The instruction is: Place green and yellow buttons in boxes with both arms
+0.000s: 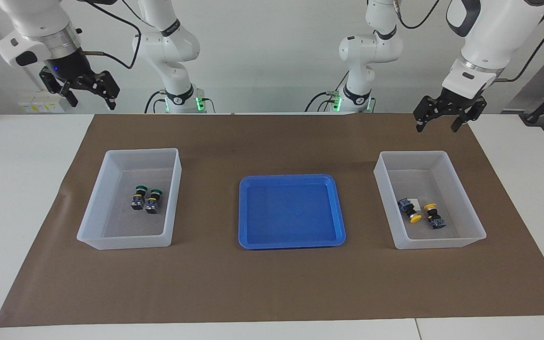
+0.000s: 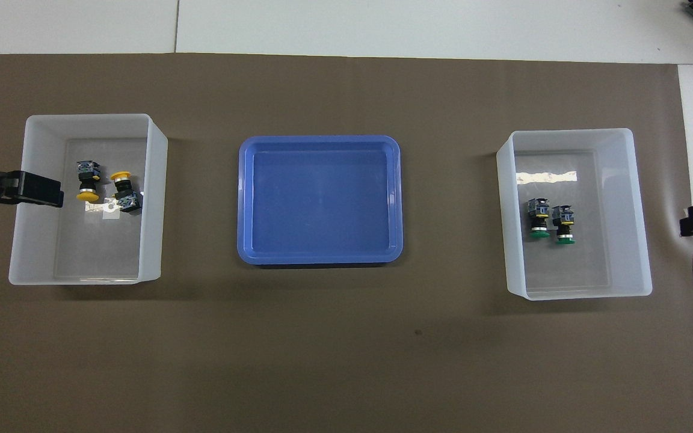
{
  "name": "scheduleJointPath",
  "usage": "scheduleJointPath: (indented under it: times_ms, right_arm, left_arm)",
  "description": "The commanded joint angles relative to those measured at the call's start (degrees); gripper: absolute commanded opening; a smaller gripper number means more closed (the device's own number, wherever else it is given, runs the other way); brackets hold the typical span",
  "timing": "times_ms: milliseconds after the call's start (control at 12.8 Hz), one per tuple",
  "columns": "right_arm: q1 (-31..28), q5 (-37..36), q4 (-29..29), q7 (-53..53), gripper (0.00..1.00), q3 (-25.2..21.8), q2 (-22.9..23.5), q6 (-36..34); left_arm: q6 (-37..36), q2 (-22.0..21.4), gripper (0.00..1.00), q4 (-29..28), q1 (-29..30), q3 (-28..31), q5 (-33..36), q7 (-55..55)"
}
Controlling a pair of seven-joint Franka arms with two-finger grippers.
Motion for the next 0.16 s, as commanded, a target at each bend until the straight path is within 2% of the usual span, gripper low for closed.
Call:
scheduleJointPath:
  times_ms: [0,78]
  right_arm:
    - [-0.3,1.0,-1.8,0.5,1.00,0.3,-1.4,1.1]
    - [-0.2,1.3,-1.8,0.6,1.00,0.3,-1.4,1.0]
  left_arm:
    - [-0.5,-1.1,1.00,-0.9,0.1,-0.1,1.0,-0.6]
    - [-0.5,-1.1,1.00,-0.9,0.1,-0.1,1.0,-0.6]
